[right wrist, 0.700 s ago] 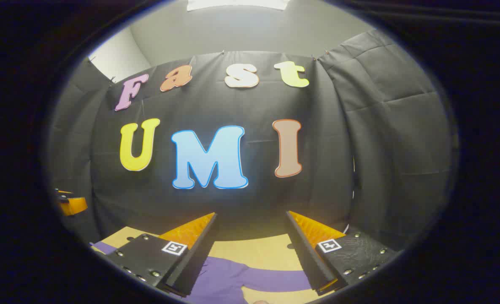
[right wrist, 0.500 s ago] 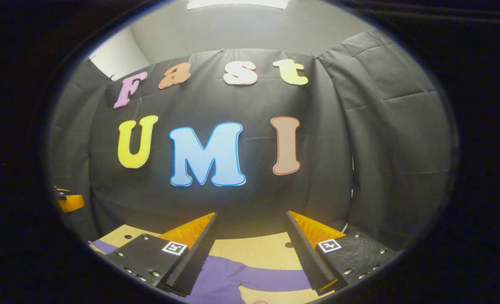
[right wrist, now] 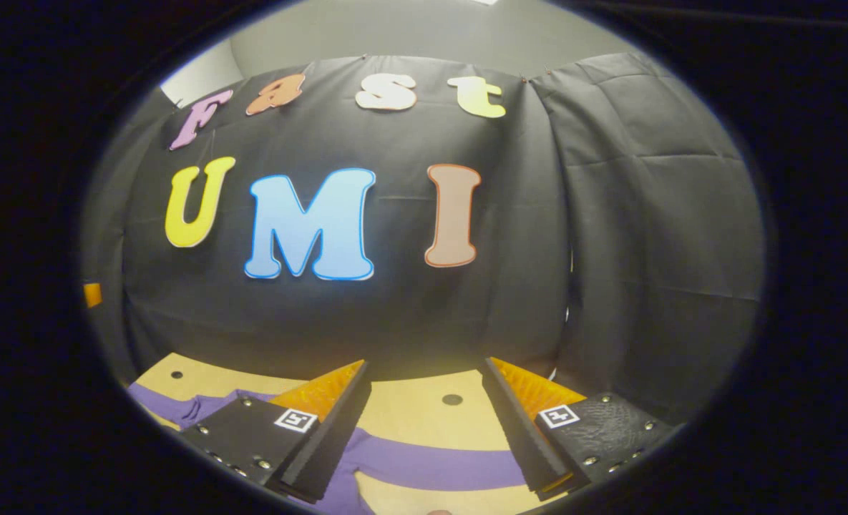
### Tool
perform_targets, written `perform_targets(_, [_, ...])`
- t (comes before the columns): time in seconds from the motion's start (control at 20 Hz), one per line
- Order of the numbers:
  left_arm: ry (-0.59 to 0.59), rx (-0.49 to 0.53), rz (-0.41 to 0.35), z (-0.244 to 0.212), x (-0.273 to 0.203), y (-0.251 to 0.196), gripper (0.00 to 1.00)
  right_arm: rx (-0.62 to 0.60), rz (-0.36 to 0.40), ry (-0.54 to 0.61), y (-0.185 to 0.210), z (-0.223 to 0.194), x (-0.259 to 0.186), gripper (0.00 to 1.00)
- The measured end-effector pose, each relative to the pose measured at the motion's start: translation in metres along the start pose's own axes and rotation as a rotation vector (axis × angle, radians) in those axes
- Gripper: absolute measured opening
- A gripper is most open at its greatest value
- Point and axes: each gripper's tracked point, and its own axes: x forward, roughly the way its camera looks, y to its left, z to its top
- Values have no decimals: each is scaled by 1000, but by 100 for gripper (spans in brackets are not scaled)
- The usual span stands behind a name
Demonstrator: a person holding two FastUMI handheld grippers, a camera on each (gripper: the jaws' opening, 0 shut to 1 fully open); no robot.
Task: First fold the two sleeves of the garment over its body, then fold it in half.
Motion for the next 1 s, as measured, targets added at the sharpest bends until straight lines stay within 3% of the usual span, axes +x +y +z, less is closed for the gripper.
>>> perform_targets(0.2, [2, 5, 19, 0, 1, 7, 93, -30, -42, 70, -29, -32, 22, 100])
perform_targets(0.6, [26, 0, 96, -5, -1, 26, 93, -11, -88, 319, -77, -139, 67, 94])
perform_targets(0.7, [34, -13, 116, -9, -1, 31, 93, -5, -99, 380, -86, -167, 76, 97])
perform_targets(1.0, [53, -26, 161, -15, -11, 43, 93, 19, -146, 605, -117, -260, 74, 97])
